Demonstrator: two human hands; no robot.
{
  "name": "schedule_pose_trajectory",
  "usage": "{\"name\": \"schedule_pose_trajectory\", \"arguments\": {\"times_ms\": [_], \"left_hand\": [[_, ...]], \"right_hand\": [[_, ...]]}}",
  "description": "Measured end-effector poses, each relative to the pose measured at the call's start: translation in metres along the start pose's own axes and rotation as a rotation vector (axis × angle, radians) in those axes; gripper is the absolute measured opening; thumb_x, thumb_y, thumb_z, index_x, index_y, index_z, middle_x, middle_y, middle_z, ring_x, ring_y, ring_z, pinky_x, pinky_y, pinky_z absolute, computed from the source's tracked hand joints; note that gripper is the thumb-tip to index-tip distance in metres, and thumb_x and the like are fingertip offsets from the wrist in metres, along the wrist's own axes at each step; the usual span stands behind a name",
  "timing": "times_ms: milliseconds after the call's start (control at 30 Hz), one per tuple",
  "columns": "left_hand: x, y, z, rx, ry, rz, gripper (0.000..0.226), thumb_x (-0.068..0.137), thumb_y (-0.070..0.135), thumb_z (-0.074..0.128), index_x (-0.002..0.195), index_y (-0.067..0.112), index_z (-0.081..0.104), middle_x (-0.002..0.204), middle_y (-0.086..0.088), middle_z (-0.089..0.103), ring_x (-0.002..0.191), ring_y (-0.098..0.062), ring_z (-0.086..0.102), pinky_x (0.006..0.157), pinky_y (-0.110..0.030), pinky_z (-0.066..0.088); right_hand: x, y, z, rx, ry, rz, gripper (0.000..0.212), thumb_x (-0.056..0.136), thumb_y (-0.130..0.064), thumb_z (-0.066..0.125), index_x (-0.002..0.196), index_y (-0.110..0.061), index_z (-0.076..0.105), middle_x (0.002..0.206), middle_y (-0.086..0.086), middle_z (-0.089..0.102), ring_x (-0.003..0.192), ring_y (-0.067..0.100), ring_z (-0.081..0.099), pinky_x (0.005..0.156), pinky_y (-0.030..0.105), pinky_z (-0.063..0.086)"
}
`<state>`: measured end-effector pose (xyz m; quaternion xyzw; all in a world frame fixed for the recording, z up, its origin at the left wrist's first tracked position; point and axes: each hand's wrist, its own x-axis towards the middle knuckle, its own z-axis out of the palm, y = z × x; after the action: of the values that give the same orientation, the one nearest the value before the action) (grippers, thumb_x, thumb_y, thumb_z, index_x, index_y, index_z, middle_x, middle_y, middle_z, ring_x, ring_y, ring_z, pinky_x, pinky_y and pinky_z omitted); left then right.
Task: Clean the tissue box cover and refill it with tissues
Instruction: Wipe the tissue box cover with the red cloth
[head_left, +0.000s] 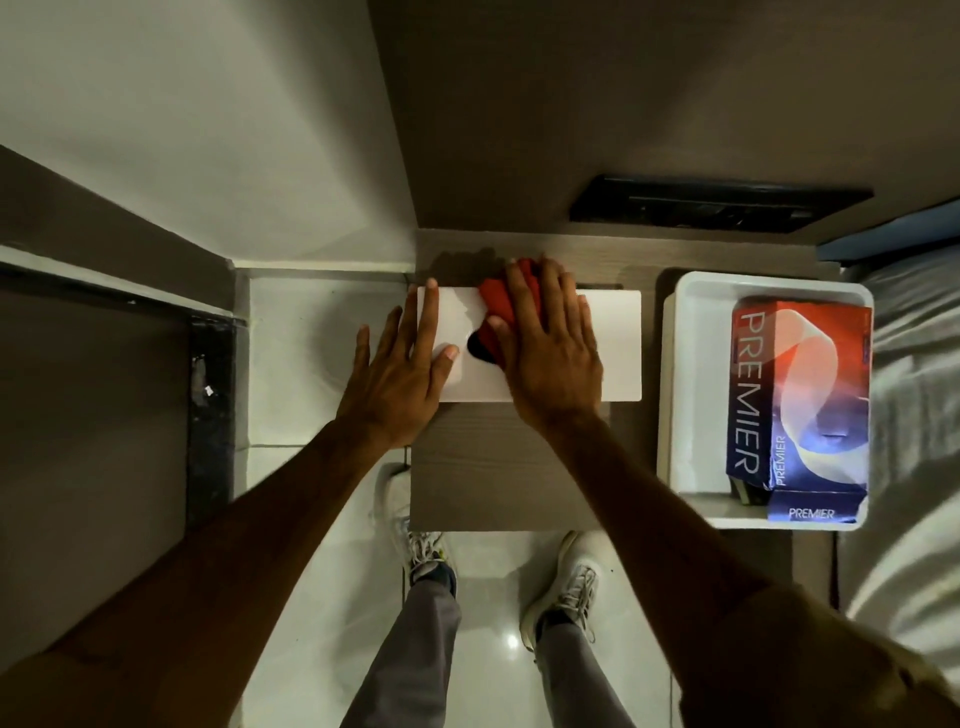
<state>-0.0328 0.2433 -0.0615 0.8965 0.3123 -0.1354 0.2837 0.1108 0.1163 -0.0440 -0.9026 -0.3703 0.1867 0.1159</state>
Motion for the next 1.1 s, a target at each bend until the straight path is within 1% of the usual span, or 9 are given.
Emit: {"name": "schedule_pose_trajectory", "arguments": {"times_ms": [100, 267, 400, 433, 600, 733, 867, 967, 1100], "left_hand": [[0.002, 0.001, 0.001, 0.001, -0.022, -0.018, 0.073, 0.099, 0.063, 0.014, 0.153, 0.033, -0.026, 0.170, -0.005, 0.000, 0.154, -0.031, 0.012, 0.121, -0.064, 0.011], [0.000, 0.002, -0.001, -0.005, -0.017, 0.009, 0.075, 0.096, 0.065, 0.010, 0.154, 0.031, -0.023, 0.170, -0.004, -0.001, 0.154, -0.031, 0.013, 0.121, -0.064, 0.013], [0.000, 0.002, -0.001, -0.008, -0.012, -0.001, 0.073, 0.100, 0.062, 0.016, 0.154, 0.033, -0.024, 0.170, -0.004, -0.001, 0.154, -0.032, 0.014, 0.120, -0.066, 0.013], [0.001, 0.002, 0.000, -0.014, -0.018, -0.007, 0.074, 0.099, 0.063, 0.015, 0.154, 0.033, -0.024, 0.170, -0.003, -0.002, 0.154, -0.032, 0.012, 0.120, -0.065, 0.012], [-0.001, 0.001, 0.002, 0.007, -0.008, 0.003, 0.076, 0.093, 0.069, 0.002, 0.156, 0.032, -0.021, 0.170, -0.002, -0.003, 0.155, -0.030, 0.011, 0.120, -0.065, 0.014], [-0.001, 0.004, 0.001, 0.031, 0.012, -0.016, 0.072, 0.099, 0.061, 0.013, 0.154, 0.033, -0.023, 0.169, -0.007, 0.008, 0.153, -0.036, 0.019, 0.119, -0.066, 0.015], [-0.002, 0.006, 0.000, 0.088, 0.012, -0.051, 0.070, 0.099, 0.061, 0.011, 0.154, 0.034, -0.025, 0.169, -0.006, 0.008, 0.153, -0.035, 0.017, 0.120, -0.065, 0.013], [-0.003, 0.008, 0.000, 0.107, 0.017, -0.061, 0.069, 0.100, 0.060, 0.009, 0.154, 0.033, -0.025, 0.169, -0.006, 0.008, 0.153, -0.035, 0.017, 0.120, -0.065, 0.013], [-0.004, 0.009, 0.000, 0.151, 0.018, -0.074, 0.070, 0.098, 0.062, 0.006, 0.155, 0.033, -0.022, 0.169, -0.005, 0.006, 0.153, -0.035, 0.016, 0.121, -0.064, 0.011]], "right_hand": [[-0.005, -0.029, 0.010, 0.089, 0.044, 0.242, 0.065, 0.107, -0.052, 0.029, 0.164, -0.028, 0.011, 0.173, 0.008, 0.004, 0.160, 0.031, -0.003, 0.129, 0.056, 0.011], [0.005, -0.026, 0.005, -0.053, -0.061, -0.106, 0.067, 0.105, -0.054, 0.033, 0.164, -0.029, 0.012, 0.173, 0.009, 0.007, 0.160, 0.032, 0.001, 0.129, 0.054, 0.012], [0.009, -0.018, -0.002, 0.102, 0.034, 0.260, 0.063, 0.106, -0.052, 0.033, 0.162, -0.029, 0.020, 0.173, 0.008, 0.010, 0.160, 0.032, 0.001, 0.128, 0.056, 0.014], [0.008, -0.029, 0.000, 0.087, 0.039, 0.260, 0.062, 0.106, -0.051, 0.033, 0.163, -0.028, 0.019, 0.173, 0.008, 0.009, 0.160, 0.032, -0.001, 0.128, 0.056, 0.012], [0.004, -0.020, -0.008, -0.072, -0.120, -0.179, 0.071, 0.104, -0.057, 0.038, 0.164, -0.032, 0.009, 0.173, 0.005, 0.005, 0.160, 0.029, -0.001, 0.130, 0.050, 0.010], [0.001, 0.016, -0.027, -0.033, -0.109, -0.027, 0.077, 0.100, -0.051, 0.054, 0.163, -0.031, 0.014, 0.173, 0.006, 0.008, 0.160, 0.031, 0.005, 0.127, 0.055, 0.020], [-0.027, 0.048, -0.034, 0.029, -0.092, 0.072, 0.077, 0.103, -0.044, 0.052, 0.163, -0.034, 0.006, 0.174, 0.001, 0.004, 0.160, 0.028, 0.004, 0.123, 0.058, 0.029], [-0.050, 0.061, -0.033, 0.050, -0.067, 0.064, 0.071, 0.105, -0.054, 0.036, 0.164, -0.031, 0.003, 0.174, 0.001, 0.003, 0.160, 0.025, 0.000, 0.127, 0.055, 0.024], [-0.064, 0.060, -0.026, 0.002, -0.049, 0.054, 0.090, 0.098, -0.069, 0.040, 0.165, -0.025, -0.001, 0.174, 0.006, -0.003, 0.160, 0.027, -0.005, 0.130, 0.050, 0.012]]}}
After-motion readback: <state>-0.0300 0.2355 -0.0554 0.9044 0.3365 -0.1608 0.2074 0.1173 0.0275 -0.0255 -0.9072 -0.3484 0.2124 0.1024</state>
